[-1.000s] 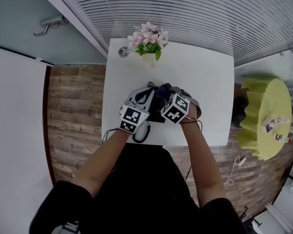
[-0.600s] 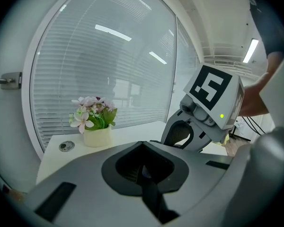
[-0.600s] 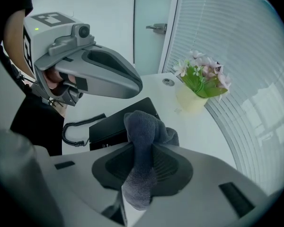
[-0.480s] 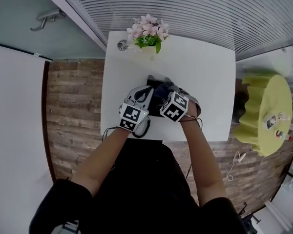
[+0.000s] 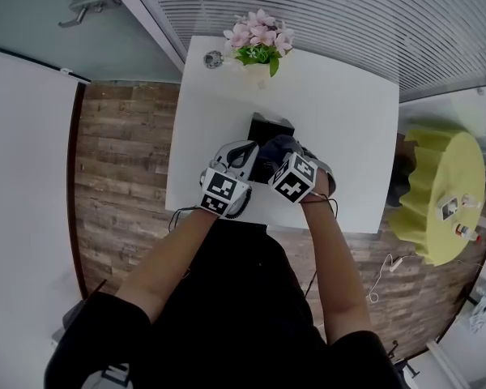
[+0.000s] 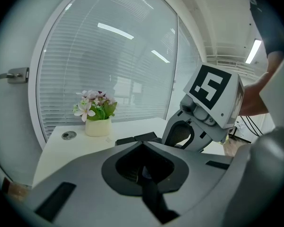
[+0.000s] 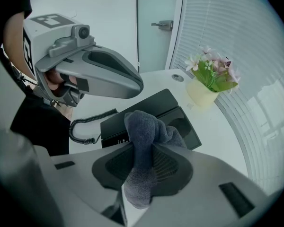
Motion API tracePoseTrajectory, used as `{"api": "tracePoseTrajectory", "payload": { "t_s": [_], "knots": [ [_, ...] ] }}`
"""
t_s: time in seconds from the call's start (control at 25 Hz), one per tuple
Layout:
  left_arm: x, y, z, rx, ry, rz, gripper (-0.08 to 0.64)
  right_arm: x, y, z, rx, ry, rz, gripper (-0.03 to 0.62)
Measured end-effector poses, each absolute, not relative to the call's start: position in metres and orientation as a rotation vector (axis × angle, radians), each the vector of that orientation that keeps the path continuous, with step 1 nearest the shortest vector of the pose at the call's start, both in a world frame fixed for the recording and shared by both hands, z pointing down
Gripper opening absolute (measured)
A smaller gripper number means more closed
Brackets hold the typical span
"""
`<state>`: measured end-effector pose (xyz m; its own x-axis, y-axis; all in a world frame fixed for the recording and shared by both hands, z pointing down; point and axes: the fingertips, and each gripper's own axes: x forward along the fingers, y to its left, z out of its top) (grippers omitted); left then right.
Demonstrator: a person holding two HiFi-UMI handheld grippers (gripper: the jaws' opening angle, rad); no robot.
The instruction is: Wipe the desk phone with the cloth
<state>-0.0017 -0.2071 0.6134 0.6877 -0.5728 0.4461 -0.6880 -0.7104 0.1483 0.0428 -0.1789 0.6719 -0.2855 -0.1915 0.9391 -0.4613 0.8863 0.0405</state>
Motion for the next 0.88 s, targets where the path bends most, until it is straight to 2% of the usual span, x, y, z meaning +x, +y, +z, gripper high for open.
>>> {"api": "tracePoseTrajectory", "payload": {
  "t_s": [0.88],
  "knots": [
    [-0.004, -0.157, 0.652, 2.533, -0.99, 0.602, 0.009, 0.031, -0.125, 0.696, 0.435, -1.892, 0.281, 0.107]
  ]
}}
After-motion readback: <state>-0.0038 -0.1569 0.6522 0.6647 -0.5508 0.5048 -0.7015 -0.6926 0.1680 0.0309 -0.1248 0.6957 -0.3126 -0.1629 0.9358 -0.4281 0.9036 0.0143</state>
